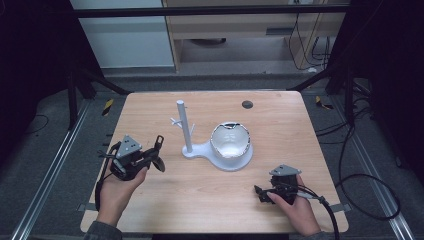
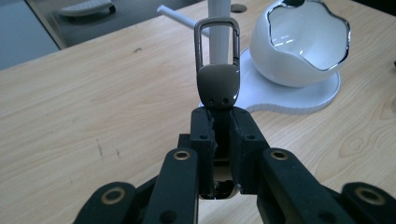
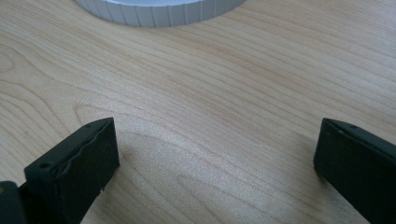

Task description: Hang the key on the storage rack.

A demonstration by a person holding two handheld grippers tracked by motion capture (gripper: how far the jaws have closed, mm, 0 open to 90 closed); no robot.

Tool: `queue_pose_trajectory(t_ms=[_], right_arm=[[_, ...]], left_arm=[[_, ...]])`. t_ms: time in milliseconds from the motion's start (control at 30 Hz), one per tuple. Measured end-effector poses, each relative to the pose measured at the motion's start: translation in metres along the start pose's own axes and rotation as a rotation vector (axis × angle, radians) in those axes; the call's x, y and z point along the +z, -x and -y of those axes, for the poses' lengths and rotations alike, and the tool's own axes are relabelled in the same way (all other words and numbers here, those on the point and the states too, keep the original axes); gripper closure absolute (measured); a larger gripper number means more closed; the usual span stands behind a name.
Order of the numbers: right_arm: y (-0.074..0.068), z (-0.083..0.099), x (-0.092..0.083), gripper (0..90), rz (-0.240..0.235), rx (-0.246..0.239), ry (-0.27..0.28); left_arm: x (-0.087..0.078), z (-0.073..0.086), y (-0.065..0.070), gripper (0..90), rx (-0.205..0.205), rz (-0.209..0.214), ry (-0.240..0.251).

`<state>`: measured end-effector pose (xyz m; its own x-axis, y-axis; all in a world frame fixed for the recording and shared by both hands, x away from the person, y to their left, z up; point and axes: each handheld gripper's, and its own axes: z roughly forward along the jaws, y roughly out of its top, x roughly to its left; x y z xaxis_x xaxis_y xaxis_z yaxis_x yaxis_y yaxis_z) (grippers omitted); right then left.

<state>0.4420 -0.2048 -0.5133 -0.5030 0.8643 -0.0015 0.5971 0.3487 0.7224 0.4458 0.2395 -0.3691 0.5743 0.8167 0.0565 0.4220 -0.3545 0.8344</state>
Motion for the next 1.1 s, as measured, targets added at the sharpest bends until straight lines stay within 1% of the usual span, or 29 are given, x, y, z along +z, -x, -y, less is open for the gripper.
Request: queue_pose_trajectory(t_ms=[100, 200, 333, 433, 567, 700, 833, 900, 933, 967, 1100], right_arm=[[0.000, 0.000, 0.000, 0.5, 0.000, 0.000, 0.000], [0.000, 0.000, 0.000, 0.4, 0.000, -0.002, 0.000], [0.000, 0.000, 0.000, 0.5, 0.000, -0.004, 0.000], [0.000, 0.000, 0.000, 0.4, -0.001, -0.005, 0.000], [0.000, 0.000, 0.000, 0.6, 0.004, 0.000, 0.001], [-0.001, 0.000, 0.000, 0.5, 0.006, 0.003, 0.000], [0.000, 0.000, 0.000, 0.5, 0.002, 0.001, 0.000], [0.000, 0.000, 0.000, 0.5, 0.002, 0.001, 0.000], [0.000, 0.000, 0.000, 0.5, 0.004, 0.002, 0.000], [0.000, 0.000, 0.000, 0.5, 0.002, 0.001, 0.000], [0.000, 0.000, 0.000, 0.5, 0.004, 0.002, 0.000]], left_arm=[[0.000, -0.003, 0.001, 80.5, -0.002, -0.004, 0.017], [0.001, -0.007, 0.003, 80.5, -0.005, 0.000, 0.039], [0.003, -0.010, 0.008, 80.5, 0.002, 0.005, 0.037], [0.003, -0.015, 0.010, 80.5, 0.009, 0.006, 0.037], [0.003, -0.021, 0.010, 80.5, 0.010, 0.001, 0.040], [0.007, -0.026, 0.012, 80.5, 0.021, -0.010, 0.032], [0.011, -0.033, 0.013, 80.5, 0.015, -0.015, 0.053], [0.013, -0.035, 0.015, 80.5, 0.014, -0.013, 0.055], [0.014, -0.037, 0.015, 80.5, 0.023, -0.012, 0.050], [0.014, -0.038, 0.016, 80.5, 0.023, -0.013, 0.051], [0.016, -0.040, 0.015, 80.5, 0.015, -0.021, 0.060]])
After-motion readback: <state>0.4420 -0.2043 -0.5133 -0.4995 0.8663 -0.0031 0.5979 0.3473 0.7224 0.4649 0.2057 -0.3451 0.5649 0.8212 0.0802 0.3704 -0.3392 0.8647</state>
